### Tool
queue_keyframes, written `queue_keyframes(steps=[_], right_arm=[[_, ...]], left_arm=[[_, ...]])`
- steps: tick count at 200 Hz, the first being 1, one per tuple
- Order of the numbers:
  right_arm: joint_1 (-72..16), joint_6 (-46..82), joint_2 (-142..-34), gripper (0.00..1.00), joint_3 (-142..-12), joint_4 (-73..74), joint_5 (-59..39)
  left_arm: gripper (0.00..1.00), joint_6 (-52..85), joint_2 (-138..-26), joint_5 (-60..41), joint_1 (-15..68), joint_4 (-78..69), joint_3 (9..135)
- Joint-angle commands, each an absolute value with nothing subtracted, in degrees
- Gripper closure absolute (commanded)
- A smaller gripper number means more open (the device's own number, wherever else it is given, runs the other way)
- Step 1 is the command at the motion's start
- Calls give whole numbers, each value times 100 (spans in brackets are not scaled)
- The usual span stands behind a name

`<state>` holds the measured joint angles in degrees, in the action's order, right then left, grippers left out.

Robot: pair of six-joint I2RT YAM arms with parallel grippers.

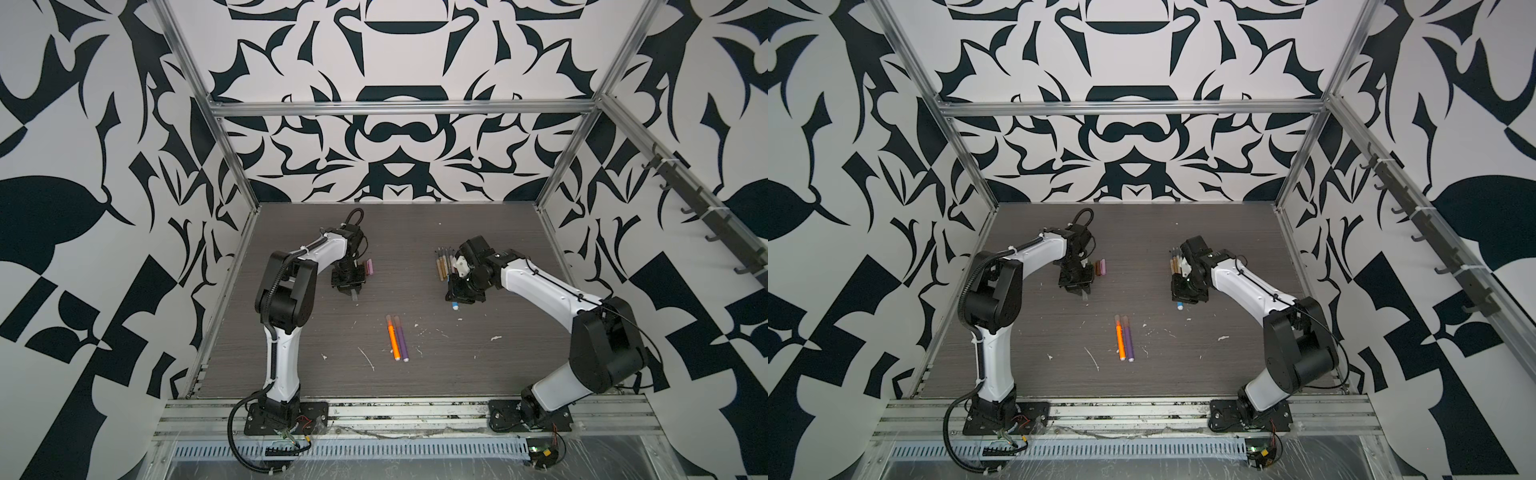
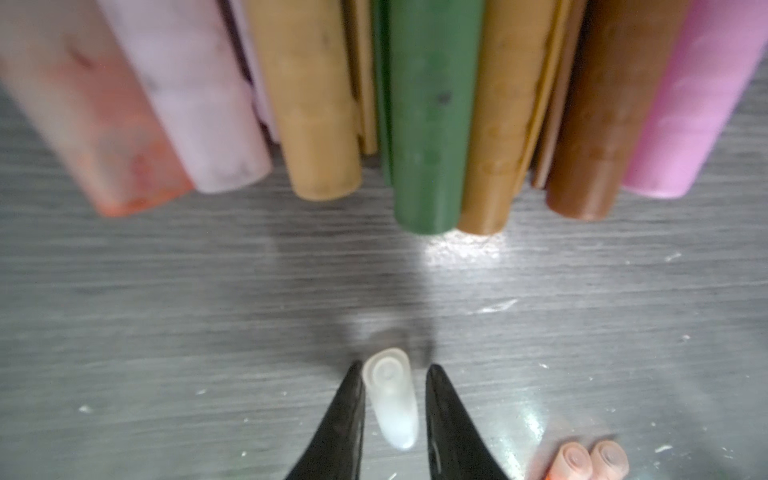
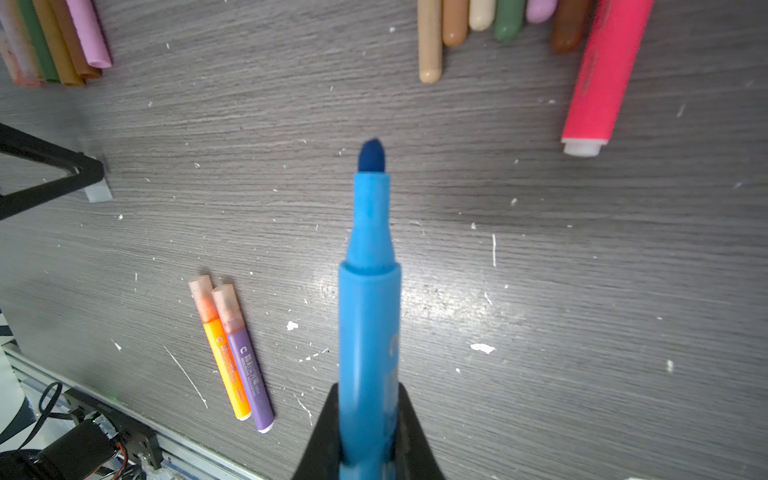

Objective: Open the pen caps

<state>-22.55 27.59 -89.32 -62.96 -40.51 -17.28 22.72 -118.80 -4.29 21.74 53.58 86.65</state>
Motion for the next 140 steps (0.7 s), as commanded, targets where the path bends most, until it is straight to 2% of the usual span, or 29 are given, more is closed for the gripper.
queue_keyframes(steps=[1,57,140], right_arm=[[-2217,2641,-8693,100,-6398,-4179,-1679],[-2188,2468,-8805,100,-6381,-4175,-1548],[-2188,2183,-9251,100,-5805,-3605,-884]], left_arm=[[71,2332,-11875,-466,2200,5527,8680],[71,2338,-11833,-455,2223,5610,8752],[62,2277,-11134,-304,2218,6191,9169]])
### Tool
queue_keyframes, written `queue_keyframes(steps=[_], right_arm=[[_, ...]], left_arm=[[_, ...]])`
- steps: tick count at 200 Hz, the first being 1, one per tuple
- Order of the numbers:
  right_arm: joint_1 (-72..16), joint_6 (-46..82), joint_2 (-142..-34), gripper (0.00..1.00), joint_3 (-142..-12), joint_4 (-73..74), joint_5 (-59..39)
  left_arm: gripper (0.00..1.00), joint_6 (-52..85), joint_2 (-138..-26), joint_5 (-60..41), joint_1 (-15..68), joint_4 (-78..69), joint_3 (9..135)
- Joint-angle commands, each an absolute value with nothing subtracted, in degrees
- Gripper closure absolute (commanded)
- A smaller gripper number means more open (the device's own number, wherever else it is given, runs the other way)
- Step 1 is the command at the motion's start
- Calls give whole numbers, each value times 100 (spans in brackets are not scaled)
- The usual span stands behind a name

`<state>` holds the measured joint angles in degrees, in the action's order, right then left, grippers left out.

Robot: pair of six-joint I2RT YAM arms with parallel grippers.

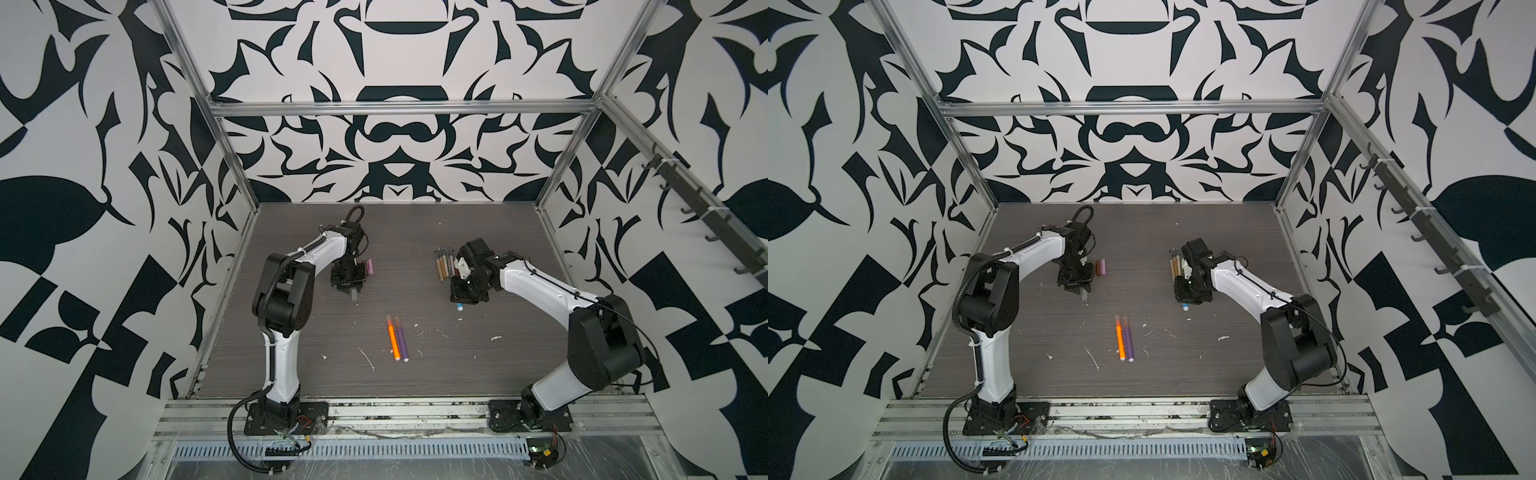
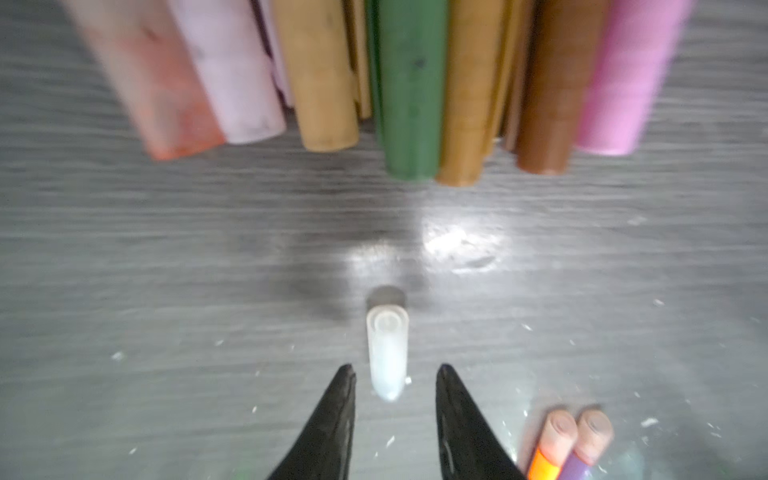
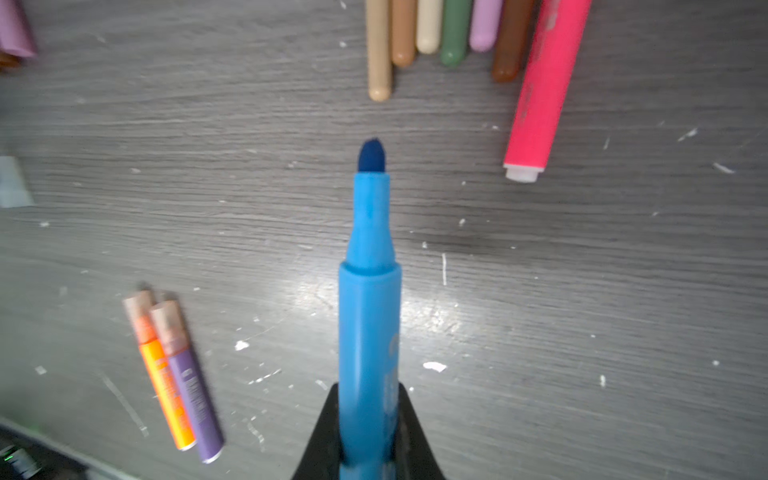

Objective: Open the pen caps

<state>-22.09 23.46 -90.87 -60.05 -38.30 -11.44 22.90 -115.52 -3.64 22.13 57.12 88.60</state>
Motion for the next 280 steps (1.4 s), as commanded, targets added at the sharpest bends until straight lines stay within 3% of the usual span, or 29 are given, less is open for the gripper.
queue_keyframes(steps=[1,76,162,280], right_arm=[[-2188,2181,-9262,100,-5798,-3587,-881],[-2188,2181,-10049,100,-5867,-3212,-777],[-2188,2180,-10301,72,-6082,-3324,-676],[-1780,1954,-9563,67,-7031,-3987,-658]], left_arm=[[62,2277,-11130,-301,2216,6202,9177],[61,2268,-10959,-307,2198,6373,9514],[61,2277,-10980,-389,2199,6328,9525],[61,2304,-11105,-462,2193,6328,9685]])
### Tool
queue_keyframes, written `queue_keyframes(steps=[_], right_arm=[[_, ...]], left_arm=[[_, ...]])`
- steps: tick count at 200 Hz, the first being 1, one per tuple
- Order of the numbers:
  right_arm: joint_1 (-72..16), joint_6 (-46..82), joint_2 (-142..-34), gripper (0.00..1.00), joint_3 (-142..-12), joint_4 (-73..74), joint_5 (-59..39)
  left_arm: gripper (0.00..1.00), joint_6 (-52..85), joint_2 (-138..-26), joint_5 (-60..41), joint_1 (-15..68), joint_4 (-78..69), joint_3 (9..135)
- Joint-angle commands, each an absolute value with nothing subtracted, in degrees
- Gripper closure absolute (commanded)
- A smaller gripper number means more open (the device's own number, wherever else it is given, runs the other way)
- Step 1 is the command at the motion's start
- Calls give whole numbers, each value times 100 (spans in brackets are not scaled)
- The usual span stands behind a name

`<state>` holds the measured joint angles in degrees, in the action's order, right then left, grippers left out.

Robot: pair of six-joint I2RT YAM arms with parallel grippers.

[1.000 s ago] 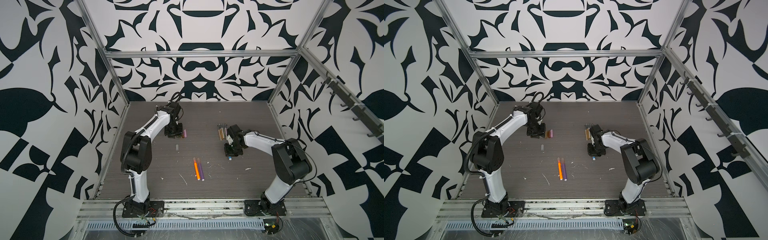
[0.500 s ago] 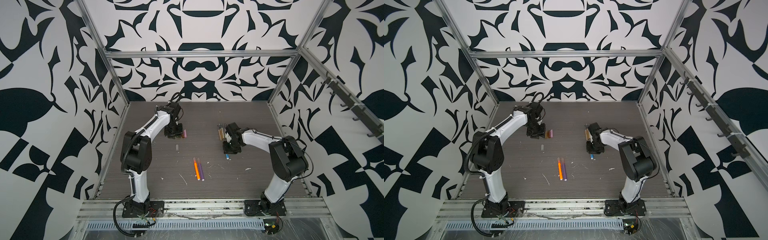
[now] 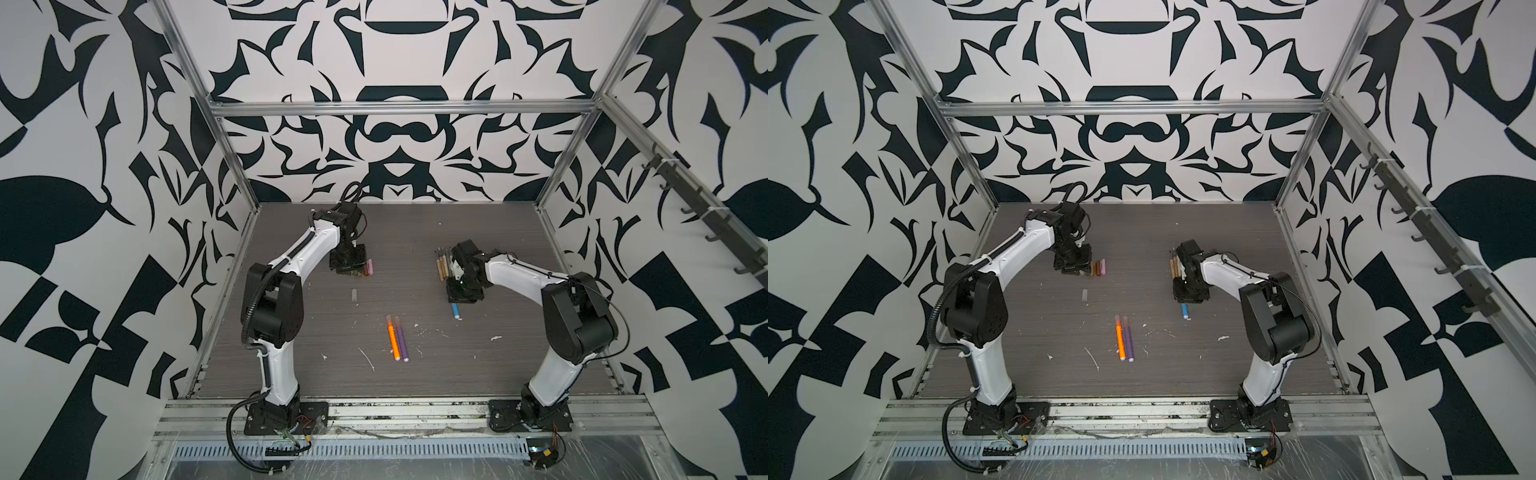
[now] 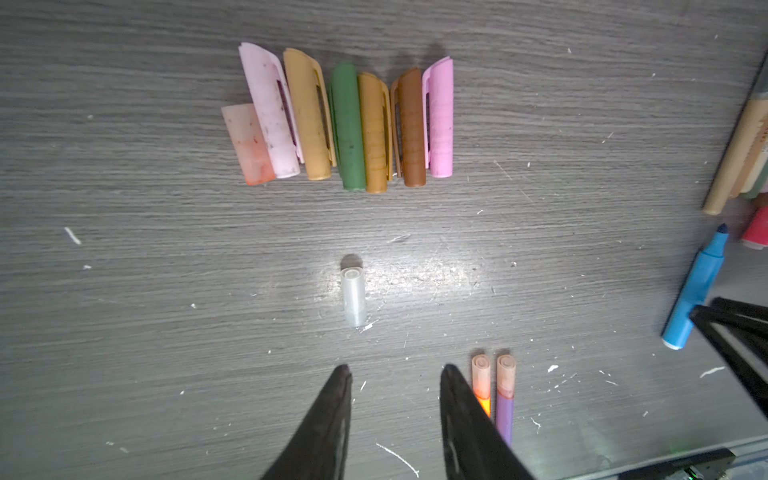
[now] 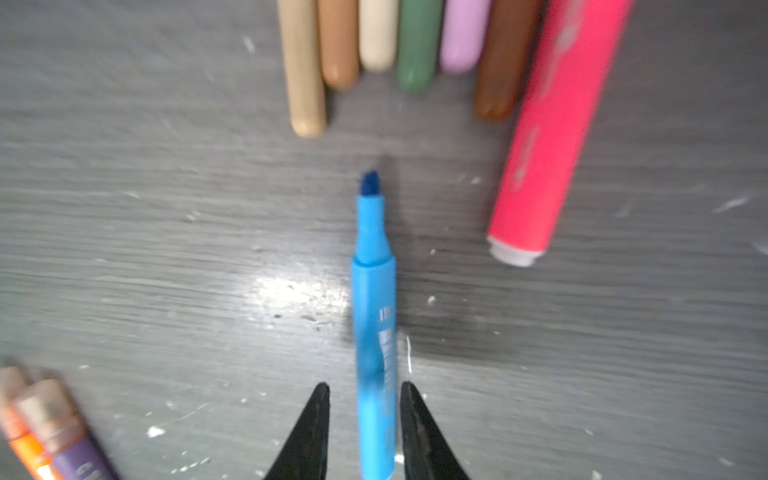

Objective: Open the pen caps

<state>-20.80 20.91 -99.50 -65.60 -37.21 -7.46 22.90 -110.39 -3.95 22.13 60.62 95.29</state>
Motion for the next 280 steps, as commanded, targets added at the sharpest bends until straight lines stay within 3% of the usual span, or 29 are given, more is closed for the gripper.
queue_keyframes(steps=[1,42,116,280], right_arm=[[-1756,1952,-9563,67,-7040,-3988,-663],[-1229,1860,-10084,70,-7568,-4310,-952],[-1147,1674,-11065,70,-8129,-4546,-994],[-1020,1646,-11796,73,-8670,-4730,-665]], left_arm=[[61,2303,-11107,-464,2195,6328,9685],[61,2303,-11169,-506,2191,6327,9772],[61,2294,-11080,-512,2161,6318,9711],[61,2387,-10926,-558,2145,6273,9499]])
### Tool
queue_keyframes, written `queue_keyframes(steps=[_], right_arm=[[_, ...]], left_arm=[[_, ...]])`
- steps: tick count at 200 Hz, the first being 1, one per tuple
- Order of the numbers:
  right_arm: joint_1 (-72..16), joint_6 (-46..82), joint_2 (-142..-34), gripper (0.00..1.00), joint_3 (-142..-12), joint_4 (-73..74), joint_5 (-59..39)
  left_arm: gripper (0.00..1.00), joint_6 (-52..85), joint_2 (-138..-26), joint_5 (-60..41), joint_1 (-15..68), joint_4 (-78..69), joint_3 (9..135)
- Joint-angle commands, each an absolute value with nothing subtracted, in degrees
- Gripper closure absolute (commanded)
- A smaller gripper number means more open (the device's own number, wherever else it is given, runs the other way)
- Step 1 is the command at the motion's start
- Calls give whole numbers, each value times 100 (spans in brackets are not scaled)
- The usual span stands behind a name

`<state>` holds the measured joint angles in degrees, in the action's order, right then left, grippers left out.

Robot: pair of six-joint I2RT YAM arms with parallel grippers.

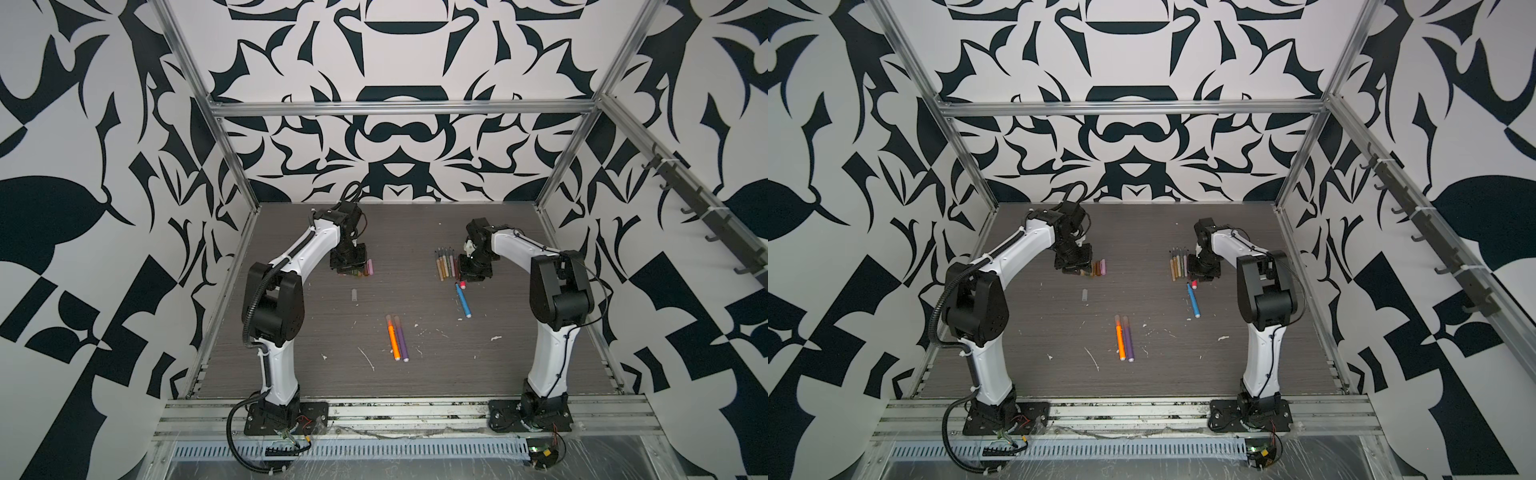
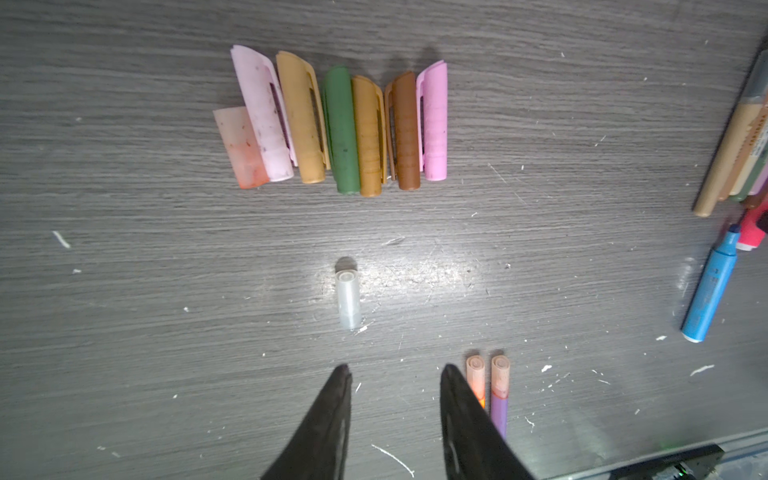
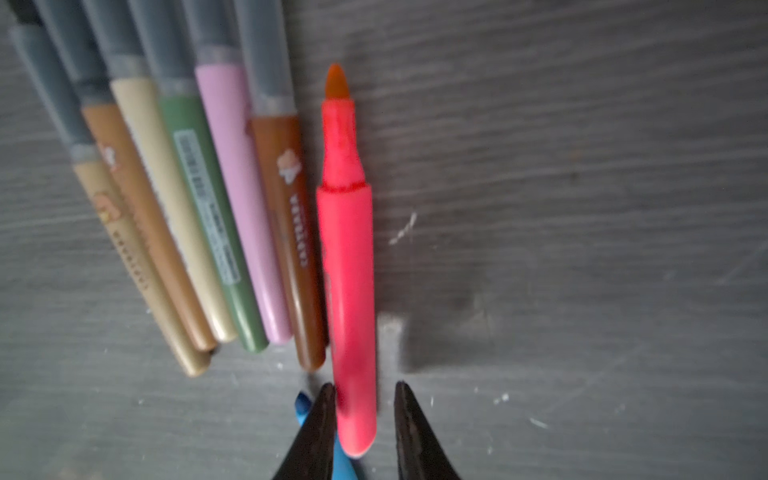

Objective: Open the pen caps

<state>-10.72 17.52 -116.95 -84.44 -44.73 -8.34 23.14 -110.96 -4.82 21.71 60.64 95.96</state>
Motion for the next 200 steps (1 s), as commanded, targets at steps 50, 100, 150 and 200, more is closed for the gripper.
queue_keyframes(steps=[50,100,150,200], right_arm=[[-845,1560,-11563,89,-8267,-4627,-530],[-768,1262,-10727,96,-7260,-4697,-878],[-773,1084,-9659,91,-6247,-4465,-1435],[-773,940,-9808,69,-6421,-4421,-1610]], left_arm=[[61,2399,-10855,-575,2144,6235,9363],[61,2374,-10845,-675,2140,6147,9270],[61,2304,-10863,-737,2142,6109,9244],[61,2251,-10837,-759,2145,6168,9305]])
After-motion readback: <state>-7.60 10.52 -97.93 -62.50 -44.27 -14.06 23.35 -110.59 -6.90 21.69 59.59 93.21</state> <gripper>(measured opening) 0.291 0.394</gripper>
